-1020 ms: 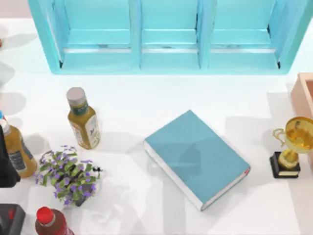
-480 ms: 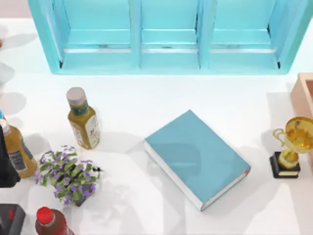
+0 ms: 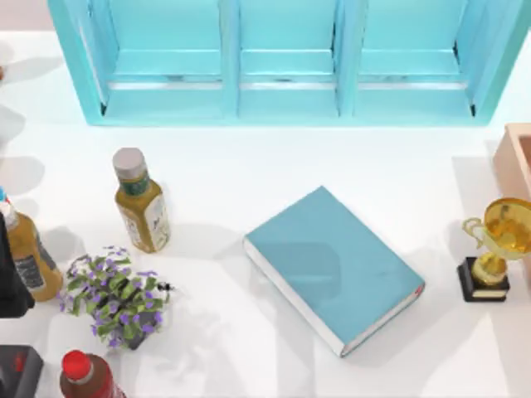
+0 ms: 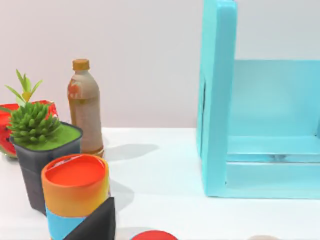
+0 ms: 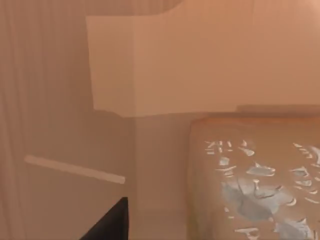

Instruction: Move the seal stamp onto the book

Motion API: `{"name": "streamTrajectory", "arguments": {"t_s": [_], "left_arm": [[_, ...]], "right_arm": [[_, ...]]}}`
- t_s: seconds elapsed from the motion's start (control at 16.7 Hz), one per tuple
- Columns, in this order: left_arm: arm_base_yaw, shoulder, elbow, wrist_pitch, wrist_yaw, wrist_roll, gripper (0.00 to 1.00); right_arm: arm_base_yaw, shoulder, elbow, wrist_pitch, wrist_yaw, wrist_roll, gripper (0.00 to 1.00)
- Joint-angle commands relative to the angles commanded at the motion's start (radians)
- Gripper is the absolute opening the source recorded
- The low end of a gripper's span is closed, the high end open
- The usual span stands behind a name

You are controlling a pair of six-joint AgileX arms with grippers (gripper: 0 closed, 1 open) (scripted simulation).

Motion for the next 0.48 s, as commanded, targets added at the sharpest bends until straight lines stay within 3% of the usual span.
{"name": "streamTrajectory", "arguments": {"t_s": [0.48], "left_arm": [[0.0,0.0,0.0,0.0,0.0,0.0,1.0]], "right_arm": [[0.0,0.0,0.0,0.0,0.0,0.0,0.17]]}}
